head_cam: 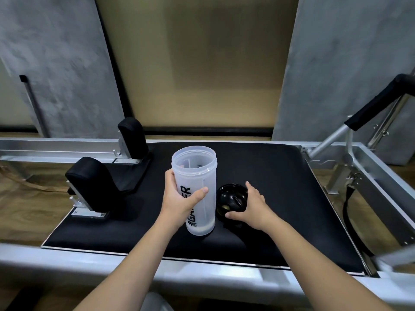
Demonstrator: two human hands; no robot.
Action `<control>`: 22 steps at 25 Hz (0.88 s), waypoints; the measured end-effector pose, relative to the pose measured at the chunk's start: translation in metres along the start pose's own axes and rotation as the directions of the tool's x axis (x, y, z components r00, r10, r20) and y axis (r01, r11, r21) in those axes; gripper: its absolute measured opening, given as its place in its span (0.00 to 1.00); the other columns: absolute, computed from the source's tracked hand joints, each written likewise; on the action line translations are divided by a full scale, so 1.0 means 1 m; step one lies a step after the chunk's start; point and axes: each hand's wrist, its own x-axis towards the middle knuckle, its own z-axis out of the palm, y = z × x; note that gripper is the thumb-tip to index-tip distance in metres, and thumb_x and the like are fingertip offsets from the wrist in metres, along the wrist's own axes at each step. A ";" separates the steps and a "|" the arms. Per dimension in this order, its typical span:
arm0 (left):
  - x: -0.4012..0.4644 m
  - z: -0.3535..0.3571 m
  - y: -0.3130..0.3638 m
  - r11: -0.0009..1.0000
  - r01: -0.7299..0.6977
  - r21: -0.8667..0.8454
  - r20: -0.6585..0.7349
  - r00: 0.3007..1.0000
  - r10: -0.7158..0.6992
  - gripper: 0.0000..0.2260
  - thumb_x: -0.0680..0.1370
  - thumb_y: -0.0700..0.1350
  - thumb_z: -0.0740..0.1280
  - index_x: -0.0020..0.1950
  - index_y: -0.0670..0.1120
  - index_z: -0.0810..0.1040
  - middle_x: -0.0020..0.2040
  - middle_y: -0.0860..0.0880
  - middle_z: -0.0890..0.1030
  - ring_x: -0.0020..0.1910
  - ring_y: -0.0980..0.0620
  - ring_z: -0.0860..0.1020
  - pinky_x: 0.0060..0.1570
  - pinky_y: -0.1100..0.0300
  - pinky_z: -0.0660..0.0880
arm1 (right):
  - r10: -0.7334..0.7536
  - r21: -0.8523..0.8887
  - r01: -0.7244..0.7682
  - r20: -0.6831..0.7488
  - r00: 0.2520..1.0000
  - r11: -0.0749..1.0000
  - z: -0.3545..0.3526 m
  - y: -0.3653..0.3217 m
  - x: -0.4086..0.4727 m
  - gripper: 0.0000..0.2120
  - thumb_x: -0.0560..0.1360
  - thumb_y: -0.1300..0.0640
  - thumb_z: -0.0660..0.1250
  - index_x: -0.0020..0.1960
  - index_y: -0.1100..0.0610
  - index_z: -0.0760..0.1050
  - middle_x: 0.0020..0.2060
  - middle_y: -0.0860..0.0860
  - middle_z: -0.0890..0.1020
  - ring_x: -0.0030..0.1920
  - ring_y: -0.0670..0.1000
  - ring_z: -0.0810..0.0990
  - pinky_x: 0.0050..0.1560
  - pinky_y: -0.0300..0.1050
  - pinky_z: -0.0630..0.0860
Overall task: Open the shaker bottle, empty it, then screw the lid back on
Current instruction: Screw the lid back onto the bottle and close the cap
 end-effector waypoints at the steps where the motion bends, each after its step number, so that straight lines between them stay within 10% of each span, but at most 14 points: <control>1: 0.000 0.001 -0.002 1.000 -0.002 -0.005 -0.009 1.000 0.002 0.34 0.61 0.56 0.80 0.62 0.55 0.69 0.60 0.54 0.80 0.53 0.68 0.82 0.50 0.68 0.80 | -0.003 0.039 0.003 -0.004 1.000 0.999 0.001 0.003 -0.001 0.66 0.66 0.44 0.83 0.85 0.56 0.40 0.83 0.54 0.56 0.83 0.58 0.49 0.79 0.57 0.57; 15: -0.003 0.006 -0.016 0.999 -0.030 -0.010 -0.042 0.999 0.030 0.35 0.62 0.56 0.80 0.65 0.60 0.68 0.65 0.51 0.78 0.59 0.65 0.80 0.55 0.68 0.78 | -0.030 0.252 0.041 -0.047 0.998 0.967 0.004 0.008 -0.002 0.52 0.60 0.43 0.84 0.73 0.48 0.55 0.65 0.49 0.71 0.67 0.54 0.72 0.66 0.49 0.71; 22: -0.005 0.008 -0.016 0.999 -0.036 0.002 -0.037 0.999 0.036 0.36 0.63 0.56 0.81 0.66 0.59 0.68 0.67 0.50 0.78 0.60 0.64 0.80 0.55 0.69 0.78 | -0.027 0.745 0.132 -0.151 0.988 0.654 0.005 -0.001 -0.010 0.41 0.62 0.51 0.86 0.66 0.42 0.66 0.63 0.49 0.78 0.62 0.51 0.81 0.62 0.54 0.80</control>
